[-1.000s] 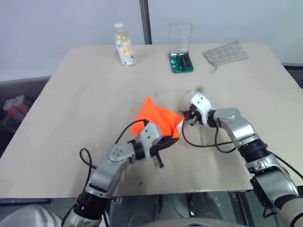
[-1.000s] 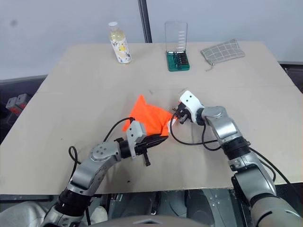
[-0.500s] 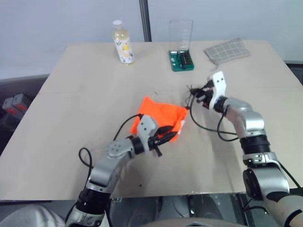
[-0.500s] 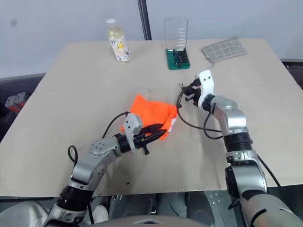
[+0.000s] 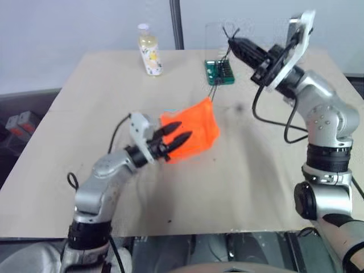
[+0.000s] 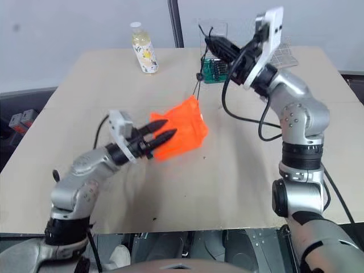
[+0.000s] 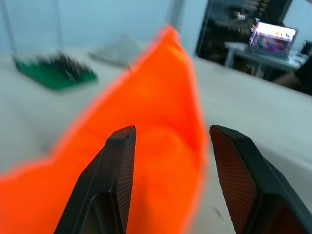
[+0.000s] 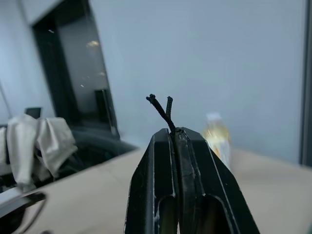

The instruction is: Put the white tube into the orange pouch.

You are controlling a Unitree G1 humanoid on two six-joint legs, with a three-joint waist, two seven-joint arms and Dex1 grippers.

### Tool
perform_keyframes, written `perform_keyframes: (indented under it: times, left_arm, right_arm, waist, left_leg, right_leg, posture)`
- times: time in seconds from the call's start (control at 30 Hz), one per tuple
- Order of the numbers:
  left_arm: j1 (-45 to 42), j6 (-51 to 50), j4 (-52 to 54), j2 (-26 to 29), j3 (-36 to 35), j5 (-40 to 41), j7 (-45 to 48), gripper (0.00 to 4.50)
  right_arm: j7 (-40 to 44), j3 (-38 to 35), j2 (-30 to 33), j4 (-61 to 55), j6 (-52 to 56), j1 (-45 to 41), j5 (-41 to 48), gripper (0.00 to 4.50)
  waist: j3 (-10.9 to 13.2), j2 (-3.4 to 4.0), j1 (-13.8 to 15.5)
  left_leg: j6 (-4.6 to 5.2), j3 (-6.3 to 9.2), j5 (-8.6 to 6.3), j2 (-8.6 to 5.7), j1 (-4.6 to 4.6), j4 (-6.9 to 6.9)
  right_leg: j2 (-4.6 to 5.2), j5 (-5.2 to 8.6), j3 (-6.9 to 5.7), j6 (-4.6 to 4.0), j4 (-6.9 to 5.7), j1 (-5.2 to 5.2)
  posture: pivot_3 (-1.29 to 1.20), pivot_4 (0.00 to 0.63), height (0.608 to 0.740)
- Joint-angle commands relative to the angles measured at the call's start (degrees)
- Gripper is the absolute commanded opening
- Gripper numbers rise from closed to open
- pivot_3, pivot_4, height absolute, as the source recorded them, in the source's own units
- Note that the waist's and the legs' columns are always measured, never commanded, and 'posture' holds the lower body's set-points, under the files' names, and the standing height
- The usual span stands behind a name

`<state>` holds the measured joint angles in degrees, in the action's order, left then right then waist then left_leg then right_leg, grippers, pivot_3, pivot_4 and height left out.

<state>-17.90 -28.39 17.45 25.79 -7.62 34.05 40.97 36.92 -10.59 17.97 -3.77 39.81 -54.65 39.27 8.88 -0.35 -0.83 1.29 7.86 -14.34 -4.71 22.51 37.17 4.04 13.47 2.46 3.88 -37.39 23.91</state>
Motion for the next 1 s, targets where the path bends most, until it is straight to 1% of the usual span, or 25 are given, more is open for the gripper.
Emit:
perform_keyframes:
  times: [0.03,0.13,0.2,0.33,0.4,0.47,0.53,0.7,1.0]
  left_arm:
    - [-8.9,-0.53,-1.01,0.33,-2.77,4.31,0.15,2.46]
    - [-14.04,0.66,-4.01,-0.6,-1.83,3.46,0.07,2.46]
    - [-19.66,3.19,-7.76,-2.78,0.25,1.46,-0.08,2.46]
    - [-27.11,6.44,-12.51,-8.36,1.98,1.57,0.86,2.46]
    - [-29.47,7.95,-14.07,-10.18,2.79,0.84,1.26,2.46]
    - [-32.07,9.2,-15.39,-12.4,1.9,2.35,1.47,2.46]
    - [-33.75,9.82,-16.49,-13.59,1.43,3.18,1.98,2.46]
    - [-35.91,12.09,-20.58,-13.88,1.32,1.98,2.54,2.46]
    - [-35.26,13.05,-23.08,-15.02,1.61,2.05,3.24,2.46]
  right_arm:
    - [0.14,-1.36,1.07,-2.46,-0.36,-5.3,3.02,0.0]
    - [-0.01,-1.21,1.04,-1.41,-1.31,-7.3,3.27,0.0]
    - [0.04,-0.63,1.04,-0.34,-2.64,-9.76,2.46,0.0]
    - [0.99,0.42,1.51,1.97,-4.48,-13.15,1.05,0.0]
    - [1.9,1.35,2.03,2.85,-5.33,-13.81,-0.02,0.0]
    - [2.54,2.26,2.24,3.45,-6.09,-13.8,-1.12,0.0]
    - [3.11,2.98,2.43,3.56,-6.57,-13.49,-1.81,0.0]
    - [3.41,3.45,2.37,2.85,-6.67,-12.88,-2.26,0.0]
    - [3.34,3.63,2.54,2.39,-6.53,-12.11,-2.88,0.0]
  waist:
    - [0.03,-0.05,-0.02]
    - [0.03,-0.05,-0.02]
    - [0.04,-0.06,0.04]
    - [0.05,-0.08,0.01]
    - [0.05,-0.08,-0.05]
    - [0.05,-0.08,-0.21]
    - [0.05,-0.09,-0.35]
    - [0.05,-0.08,-0.55]
    - [0.05,-0.09,-0.75]
  left_leg:
    - [-0.12,0.0,0.07,0.0,0.05,0.0]
    - [-0.13,0.01,0.08,-0.02,0.15,0.01]
    - [-0.13,0.0,0.08,-0.02,0.19,-0.01]
    - [-0.14,0.04,0.08,-0.04,0.38,0.0]
    - [-0.14,0.02,0.08,-0.04,0.4,0.0]
    - [-0.14,0.01,0.08,-0.03,0.42,-0.01]
    - [-0.14,-0.1,0.08,-0.02,0.42,-0.02]
    - [-0.13,-0.11,0.09,0.0,0.41,0.01]
    - [-0.13,-0.1,0.09,-0.01,0.42,0.03]
  right_leg:
    - [0.0,0.0,-0.01,0.0,0.02,0.02]
    - [0.02,0.0,-0.05,0.01,0.19,0.04]
    - [0.03,-0.01,-0.04,0.01,0.3,0.03]
    - [0.03,-0.01,-0.08,0.02,0.35,0.16]
    - [0.04,-0.01,-0.08,0.02,0.36,0.19]
    - [0.04,-0.01,-0.08,0.02,0.36,0.22]
    - [0.04,-0.01,0.01,0.02,0.32,0.3]
    - [0.01,-0.01,0.04,0.02,0.2,0.34]
    - [0.02,-0.01,0.03,0.02,0.2,0.34]
  posture:
    - [0.0,0.15,0.74]
    - [0.0,0.15,0.74]
    - [0.0,0.15,0.74]
    - [0.0,0.15,0.74]
    - [0.0,0.15,0.74]
    - [0.0,0.15,0.74]
    - [0.0,0.15,0.74]
    - [0.0,0.15,0.74]
    - [0.0,0.15,0.74]
